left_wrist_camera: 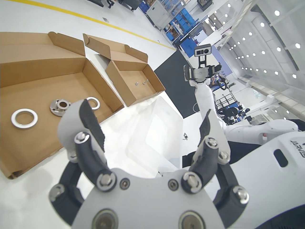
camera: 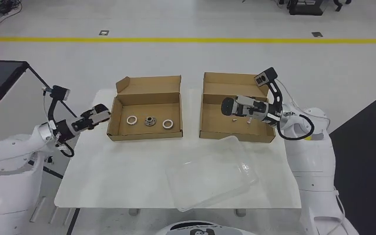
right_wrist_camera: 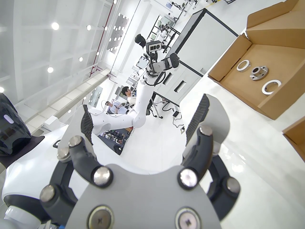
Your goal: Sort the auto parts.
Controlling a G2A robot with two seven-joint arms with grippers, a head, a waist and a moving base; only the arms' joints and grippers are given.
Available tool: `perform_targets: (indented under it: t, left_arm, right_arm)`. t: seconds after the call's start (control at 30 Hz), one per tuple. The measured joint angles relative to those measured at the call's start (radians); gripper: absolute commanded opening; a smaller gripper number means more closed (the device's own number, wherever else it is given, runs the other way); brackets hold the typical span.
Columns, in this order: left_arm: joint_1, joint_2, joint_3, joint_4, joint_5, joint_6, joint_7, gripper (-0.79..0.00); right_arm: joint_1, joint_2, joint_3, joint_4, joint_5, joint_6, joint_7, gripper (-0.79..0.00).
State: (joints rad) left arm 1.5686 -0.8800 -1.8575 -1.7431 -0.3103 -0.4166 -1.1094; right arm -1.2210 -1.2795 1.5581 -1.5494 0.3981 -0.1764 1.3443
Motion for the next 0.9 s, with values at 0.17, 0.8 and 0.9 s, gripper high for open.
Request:
perform_targets:
  t: [0.17,0.8,0.9]
  left_arm:
    - [0.044,0.003,-0.073,0.008,-0.083,-0.020,-0.036,0.000]
    - [0.044,0.003,-0.072,0.008,-0.081,-0.021,-0.035,0.000]
    - [0.044,0.003,-0.072,0.008,-0.081,-0.021,-0.035,0.000]
  right_arm:
    - [0.000,0.000,0.000,0.000,0.000,0.000,0.000,-0.001]
    - [0.000,0.000,0.000,0.000,0.000,0.000,0.000,-0.001]
    - [0.000,0.000,0.000,0.000,0.000,0.000,0.000,-0.001]
